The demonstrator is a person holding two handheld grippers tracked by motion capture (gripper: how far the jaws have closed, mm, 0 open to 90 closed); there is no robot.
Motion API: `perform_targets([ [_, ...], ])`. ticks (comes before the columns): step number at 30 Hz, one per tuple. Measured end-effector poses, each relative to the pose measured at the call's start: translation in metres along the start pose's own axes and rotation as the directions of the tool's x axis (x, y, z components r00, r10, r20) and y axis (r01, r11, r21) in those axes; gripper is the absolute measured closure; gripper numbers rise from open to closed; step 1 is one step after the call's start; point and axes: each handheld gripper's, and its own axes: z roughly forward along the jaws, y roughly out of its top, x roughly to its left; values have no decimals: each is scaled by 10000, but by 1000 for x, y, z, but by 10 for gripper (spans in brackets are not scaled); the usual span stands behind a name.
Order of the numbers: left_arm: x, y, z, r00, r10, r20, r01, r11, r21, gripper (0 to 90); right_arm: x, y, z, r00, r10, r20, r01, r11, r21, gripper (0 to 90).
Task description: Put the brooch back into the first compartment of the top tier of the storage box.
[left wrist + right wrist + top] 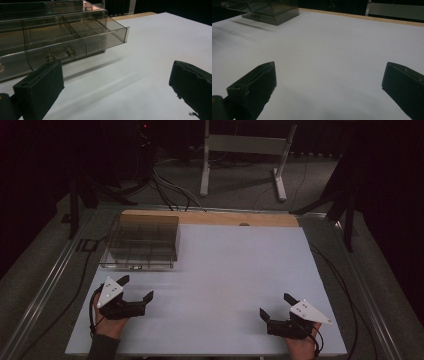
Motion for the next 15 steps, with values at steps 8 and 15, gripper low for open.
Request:
perform_targets([
  [8, -3, -6, 2, 10000, -26, 9, 26, 9999, 117, 4, 0, 0, 0, 10000, -7, -42, 7, 10000, 28, 0],
  [15, -2, -8, 3, 9998, -186, -39, 186, 9998, 108, 4, -1, -1, 0, 10000, 55, -12, -55, 10000, 64, 0],
])
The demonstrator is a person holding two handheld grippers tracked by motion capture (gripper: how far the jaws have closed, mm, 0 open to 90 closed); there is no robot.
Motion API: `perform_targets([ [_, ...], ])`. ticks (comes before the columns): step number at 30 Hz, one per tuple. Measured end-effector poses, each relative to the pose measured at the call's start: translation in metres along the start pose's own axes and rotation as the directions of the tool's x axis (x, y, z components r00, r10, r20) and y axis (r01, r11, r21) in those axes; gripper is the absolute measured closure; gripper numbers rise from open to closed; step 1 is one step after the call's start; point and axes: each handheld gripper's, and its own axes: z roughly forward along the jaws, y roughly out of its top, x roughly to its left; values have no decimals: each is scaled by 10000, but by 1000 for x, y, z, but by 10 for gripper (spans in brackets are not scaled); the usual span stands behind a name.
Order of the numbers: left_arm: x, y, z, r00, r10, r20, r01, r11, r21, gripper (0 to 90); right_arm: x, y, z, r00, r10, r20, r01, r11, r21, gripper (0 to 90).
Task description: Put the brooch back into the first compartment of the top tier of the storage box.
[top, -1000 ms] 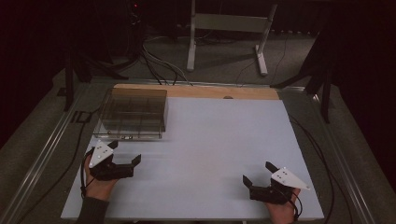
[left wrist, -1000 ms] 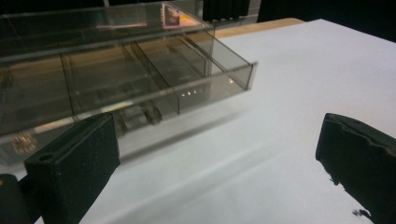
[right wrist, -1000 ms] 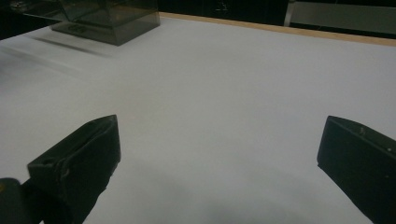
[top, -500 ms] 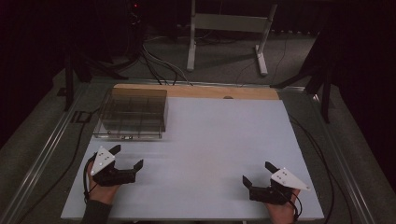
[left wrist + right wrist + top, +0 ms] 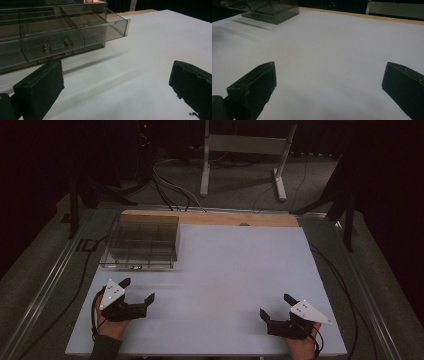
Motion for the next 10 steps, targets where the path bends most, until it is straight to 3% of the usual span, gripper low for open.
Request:
perform_targets([
  [10, 0, -1, 2, 10000, -3, 30, 3, 10000, 37, 4, 0, -1, 1, 10000, -29, 26, 29, 10000, 42, 0],
])
